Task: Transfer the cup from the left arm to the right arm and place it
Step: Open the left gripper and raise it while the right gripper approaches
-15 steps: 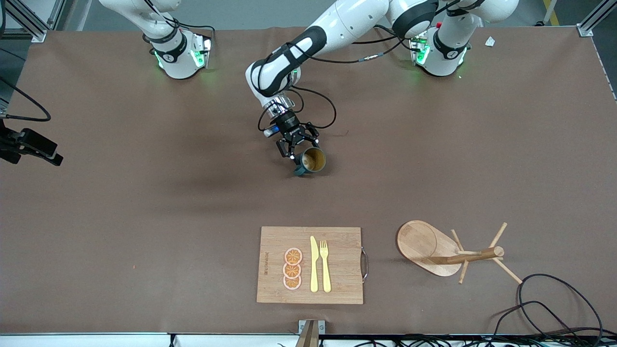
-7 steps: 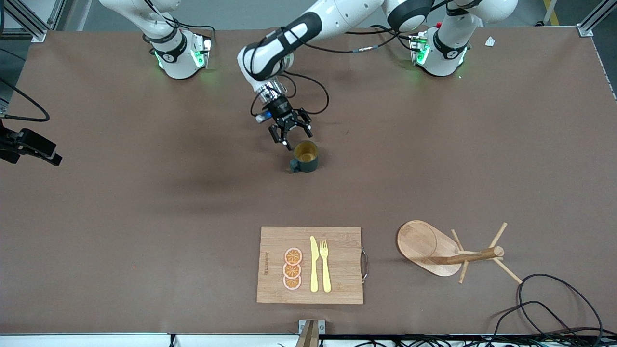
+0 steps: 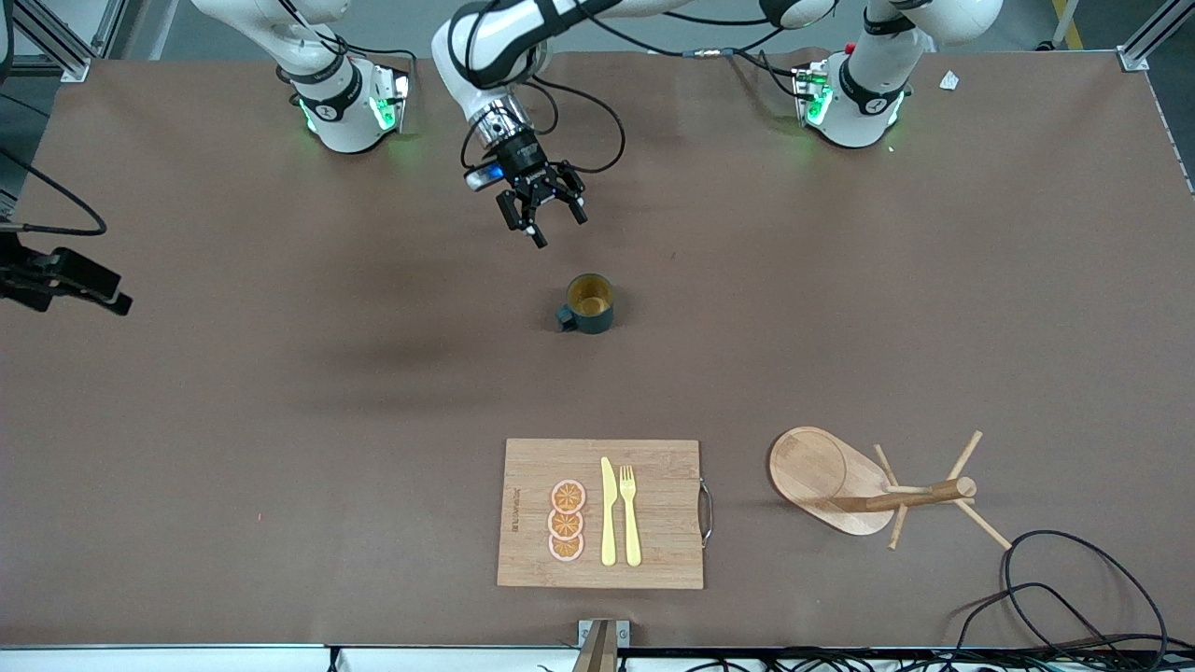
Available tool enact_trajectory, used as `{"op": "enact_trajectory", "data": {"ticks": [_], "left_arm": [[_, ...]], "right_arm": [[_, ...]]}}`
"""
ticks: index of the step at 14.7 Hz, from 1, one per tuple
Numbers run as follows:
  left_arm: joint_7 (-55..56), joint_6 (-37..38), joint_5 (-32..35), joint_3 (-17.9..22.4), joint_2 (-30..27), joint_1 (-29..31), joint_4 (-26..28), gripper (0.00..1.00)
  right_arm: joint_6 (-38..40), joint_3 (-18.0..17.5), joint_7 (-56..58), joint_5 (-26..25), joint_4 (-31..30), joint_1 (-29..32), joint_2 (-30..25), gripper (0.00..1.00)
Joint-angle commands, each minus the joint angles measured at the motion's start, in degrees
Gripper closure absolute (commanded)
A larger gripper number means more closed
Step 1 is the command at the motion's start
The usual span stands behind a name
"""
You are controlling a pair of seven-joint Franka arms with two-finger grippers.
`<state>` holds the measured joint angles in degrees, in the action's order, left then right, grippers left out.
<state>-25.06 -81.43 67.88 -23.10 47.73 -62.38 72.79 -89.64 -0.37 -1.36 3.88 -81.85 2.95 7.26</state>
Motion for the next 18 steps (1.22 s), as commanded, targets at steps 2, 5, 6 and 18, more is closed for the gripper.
{"op": "enact_trajectory", "data": {"ticks": [2, 5, 6, 18], "left_arm": [[5.9, 0.5, -5.5, 0.5, -9.9, 5.0, 1.7, 0.0], [6.4, 0.0, -9.6, 0.5, -16.2, 12.6, 1.7, 0.0], [6.4, -0.1, -10.3, 0.3, -17.4, 15.2, 1.5, 0.0], [34.1, -8.0, -25.7, 0.2, -23.2, 39.6, 0.7, 0.0]], "right_arm": [[6.3, -1.1, -5.7, 4.3, -0.6, -2.8, -0.3, 0.0], [5.7, -1.1, -7.1, 4.4, -2.1, -6.0, -0.2, 0.0], [5.4, -1.1, -7.1, 4.6, -2.4, -6.7, -0.2, 0.0], [-15.0, -1.0, -39.6, 4.9, -19.2, -31.1, -1.3, 0.0]]}}
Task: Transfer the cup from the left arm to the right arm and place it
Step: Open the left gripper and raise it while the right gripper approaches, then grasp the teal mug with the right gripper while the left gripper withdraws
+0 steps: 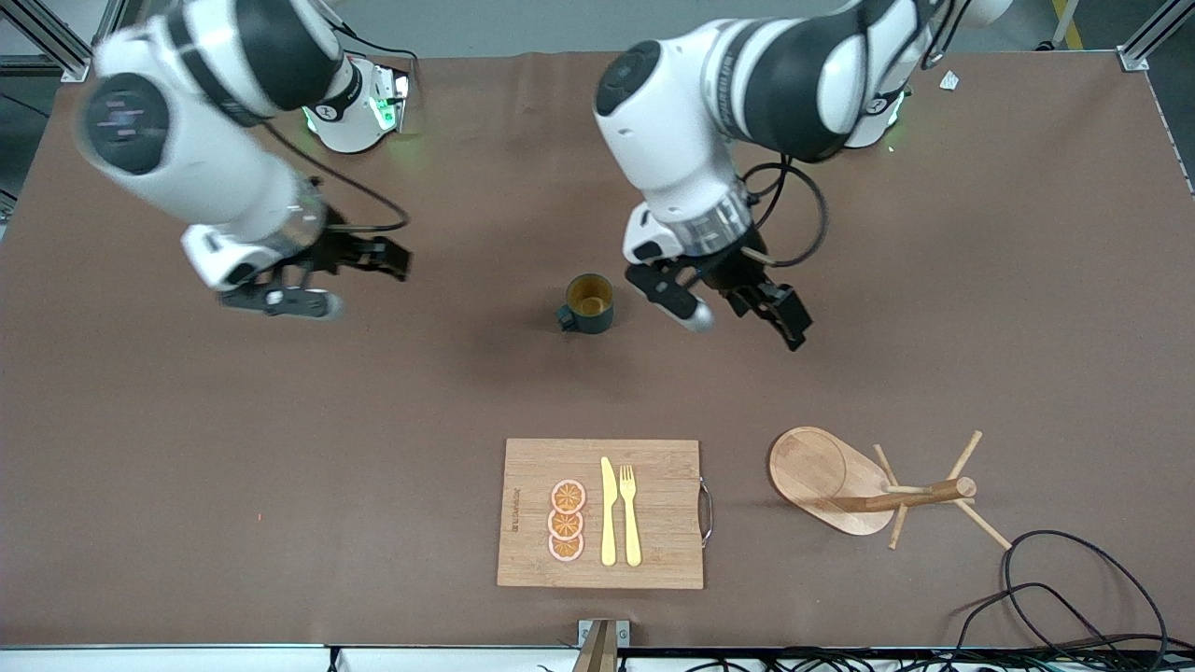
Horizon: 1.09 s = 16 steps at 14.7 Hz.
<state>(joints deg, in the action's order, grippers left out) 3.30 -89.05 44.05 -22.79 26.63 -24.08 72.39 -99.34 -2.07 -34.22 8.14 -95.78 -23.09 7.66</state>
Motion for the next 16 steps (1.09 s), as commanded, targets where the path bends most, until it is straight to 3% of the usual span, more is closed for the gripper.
{"op": "enact_trajectory", "data": {"ticks": [1, 3, 6, 9, 12, 14, 16], "left_arm": [[6.9, -0.5, -2.0, -0.2, -2.6, 3.0, 1.1, 0.0], [11.3, -1.4, -7.4, -0.5, -3.2, 6.7, 0.9, 0.0], [22.2, -2.4, -18.4, -0.2, -6.1, 12.4, 1.1, 0.0], [29.8, -4.1, -23.1, -0.2, -6.6, 15.6, 1.1, 0.0], [47.7, -6.1, -26.1, -0.4, -6.5, 15.9, 1.1, 0.0], [61.0, -9.0, -28.5, -0.3, -6.2, 15.6, 1.5, 0.0], [72.7, -11.6, -29.1, -0.3, -5.7, 15.8, 1.5, 0.0]], "right_arm": [[-9.1, 0.7, -9.6, 0.6, -7.6, -7.6, -1.6, 0.0], [-18.4, 0.7, -15.2, 0.3, -13.1, -12.9, -0.2, 0.0], [-27.3, 0.8, -24.3, -0.4, -14.4, -20.5, 6.3, 0.0], [-35.5, 0.8, -32.4, -4.2, -14.3, -23.7, 12.4, 0.0], [-36.9, 0.8, -33.8, -6.5, -14.3, -24.2, 15.1, 0.01], [-38.1, 0.9, -34.8, -6.5, -14.4, -24.2, 16.4, 0.07], [-38.7, 0.9, -36.6, -6.6, -14.3, -24.3, 17.7, 0.2]]}}
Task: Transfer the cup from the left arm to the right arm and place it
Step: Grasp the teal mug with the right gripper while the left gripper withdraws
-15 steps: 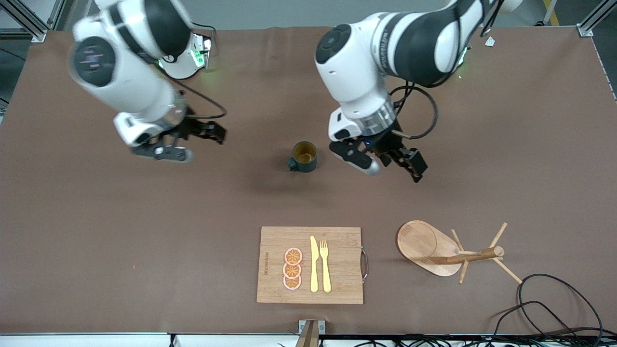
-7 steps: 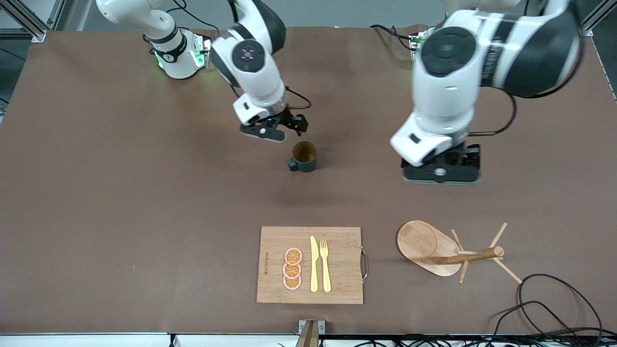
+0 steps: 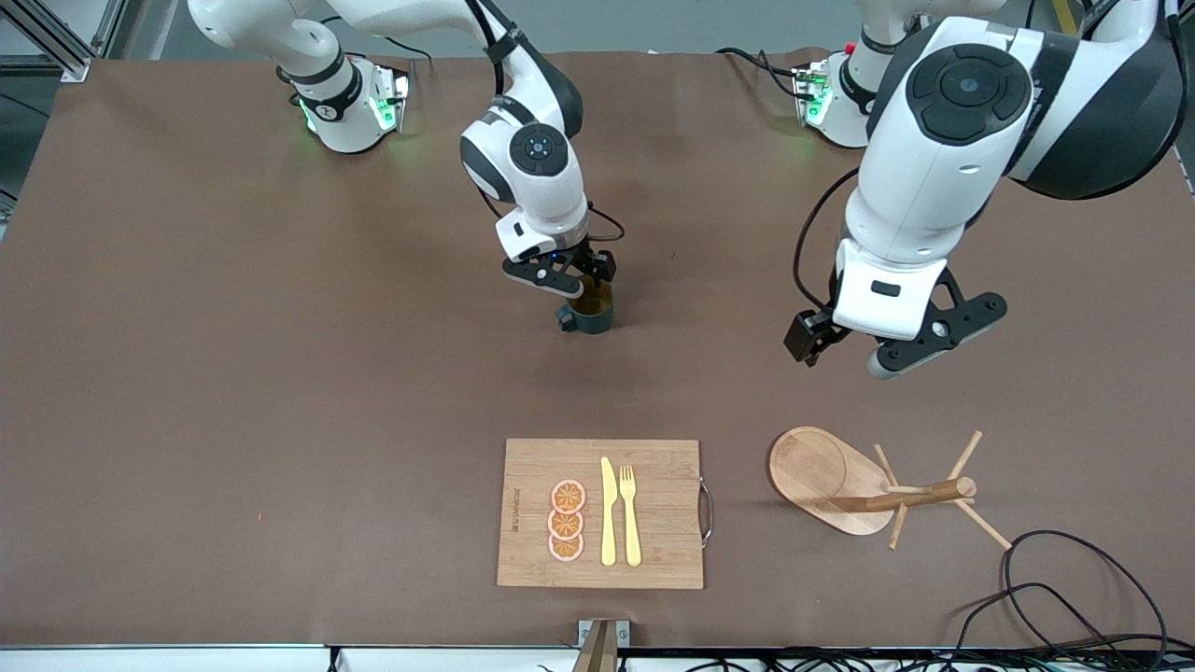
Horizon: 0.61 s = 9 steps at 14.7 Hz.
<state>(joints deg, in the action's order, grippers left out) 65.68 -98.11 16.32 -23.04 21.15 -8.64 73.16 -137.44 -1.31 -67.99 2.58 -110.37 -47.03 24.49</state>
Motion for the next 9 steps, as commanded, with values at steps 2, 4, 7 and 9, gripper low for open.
{"op": "enact_trajectory", "data": {"ticks": [2, 4, 7, 9], "left_arm": [[16.3, -2.9, -1.6, 0.4, -0.5, 1.1, 1.0, 0.0], [20.5, -2.8, -1.6, 0.1, -0.8, 4.1, 1.7, 0.0], [20.4, -3.1, -1.6, 0.4, -0.5, 5.2, 1.7, 0.0], [18.5, -3.0, -1.6, 0.0, -0.9, 7.7, 1.6, 0.0]], "right_arm": [[-1.2, 0.2, -3.0, -1.0, 0.3, -0.3, 1.4, 0.38], [-1.2, 0.3, -3.4, -1.0, 0.3, 0.1, 1.6, 0.56], [-1.3, 0.3, -6.8, -1.0, 0.4, 0.5, 2.0, 0.83], [-0.6, 0.3, -9.1, -1.0, 0.6, 1.3, 2.0, 0.97]]}}
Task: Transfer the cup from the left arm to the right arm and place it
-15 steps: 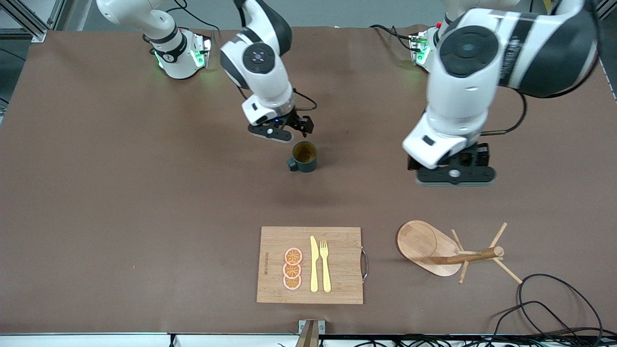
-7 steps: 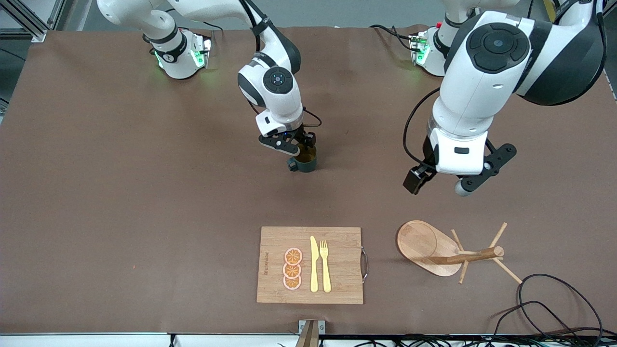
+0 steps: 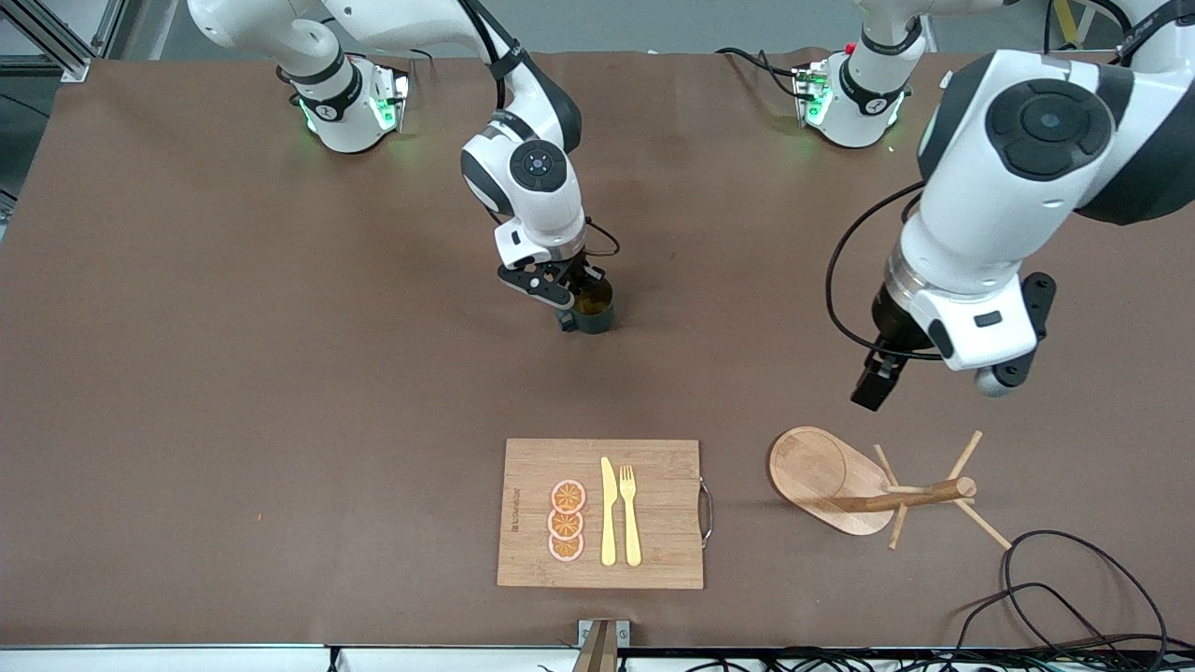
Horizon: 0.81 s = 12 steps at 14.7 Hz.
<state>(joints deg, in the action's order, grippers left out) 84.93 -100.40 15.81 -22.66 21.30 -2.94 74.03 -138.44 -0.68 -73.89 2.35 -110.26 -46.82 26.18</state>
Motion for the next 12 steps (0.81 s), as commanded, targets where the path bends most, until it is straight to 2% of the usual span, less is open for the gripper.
{"op": "enact_trajectory", "data": {"ticks": [1, 6, 8, 10, 12], "left_arm": [[-2.8, -0.4, -1.0, -0.2, -1.2, 2.2, 0.7, 0.0], [-15.6, 1.7, -1.0, -0.3, -4.3, 5.8, 0.8, 0.0], [-22.4, 5.5, -1.2, -0.5, -6.0, 7.0, 0.7, 0.0], [-30.8, 8.7, -1.7, -0.5, -7.8, 8.7, 0.7, 0.0], [-38.5, 11.2, -4.9, 0.2, -9.7, 10.1, 0.7, 0.0]], "right_arm": [[0.6, -0.2, -4.1, -0.8, 0.6, 1.8, 0.3, 0.99], [8.2, 0.2, -6.2, -0.8, 3.5, 9.7, -0.9, 1.0], [8.4, 2.6, -5.4, -1.3, 3.5, 13.0, -2.2, 1.0], [8.3, 5.7, -4.4, -4.1, 3.6, 15.3, -2.3, 1.0], [7.4, 7.1, -2.1, -6.3, 3.5, 19.5, -2.2, 1.0]]}}
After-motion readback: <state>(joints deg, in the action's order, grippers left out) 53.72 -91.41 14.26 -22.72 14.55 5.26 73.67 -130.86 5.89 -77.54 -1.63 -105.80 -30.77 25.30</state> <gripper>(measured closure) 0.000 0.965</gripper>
